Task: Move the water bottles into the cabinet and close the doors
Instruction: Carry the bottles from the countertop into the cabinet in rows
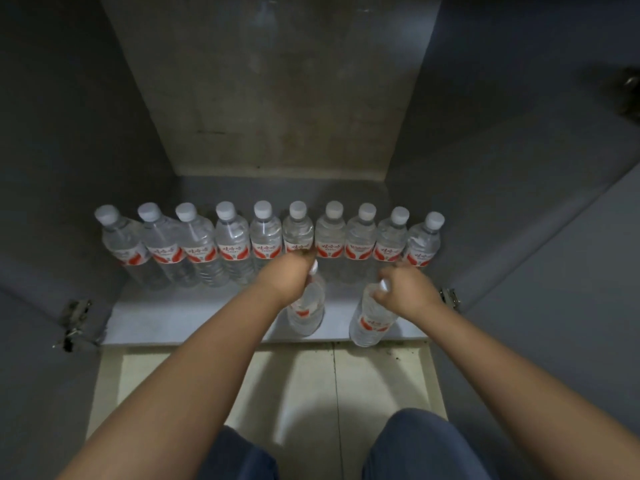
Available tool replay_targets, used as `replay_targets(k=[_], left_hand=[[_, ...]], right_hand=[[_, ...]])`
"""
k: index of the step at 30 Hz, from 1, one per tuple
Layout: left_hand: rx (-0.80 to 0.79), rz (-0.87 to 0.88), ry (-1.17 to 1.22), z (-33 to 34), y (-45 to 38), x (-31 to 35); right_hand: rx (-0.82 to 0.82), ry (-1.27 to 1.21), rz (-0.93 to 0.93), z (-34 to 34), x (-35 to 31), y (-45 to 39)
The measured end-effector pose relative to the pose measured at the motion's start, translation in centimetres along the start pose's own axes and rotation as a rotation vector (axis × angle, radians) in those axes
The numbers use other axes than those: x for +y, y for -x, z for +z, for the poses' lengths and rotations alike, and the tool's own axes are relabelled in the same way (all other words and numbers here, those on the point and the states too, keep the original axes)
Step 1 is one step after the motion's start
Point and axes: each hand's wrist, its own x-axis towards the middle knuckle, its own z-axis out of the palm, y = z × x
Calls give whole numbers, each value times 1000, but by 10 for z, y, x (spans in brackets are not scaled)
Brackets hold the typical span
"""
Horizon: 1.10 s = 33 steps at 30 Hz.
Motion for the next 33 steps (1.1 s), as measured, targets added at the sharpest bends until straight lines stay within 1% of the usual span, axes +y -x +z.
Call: replay_targets(k=[3, 5, 10, 14, 17, 24, 27, 33], left_hand=[[59, -136, -72, -5, 4, 5], [70, -159, -124, -7, 5, 8], [67, -126, -88, -8, 3, 6], [43, -25, -64, 0, 6, 8], [93, -43, 43, 9, 5, 8], [122, -41, 120, 23, 3, 11], [97, -52, 122, 23, 1, 9], [69, -125, 59, 19, -3, 9]], right_hand=[[-30, -2, -36, -1, 0, 2], [-34, -16, -53, -2, 0, 2], [-17, -36, -66, -1, 6, -2], [-31, -14, -31, -2, 9, -6], [-41, 28, 25, -14, 25, -11], [53, 51, 138, -23, 58, -30], [82, 43, 174, -23, 72, -41], [70, 26, 202, -24, 79, -60]])
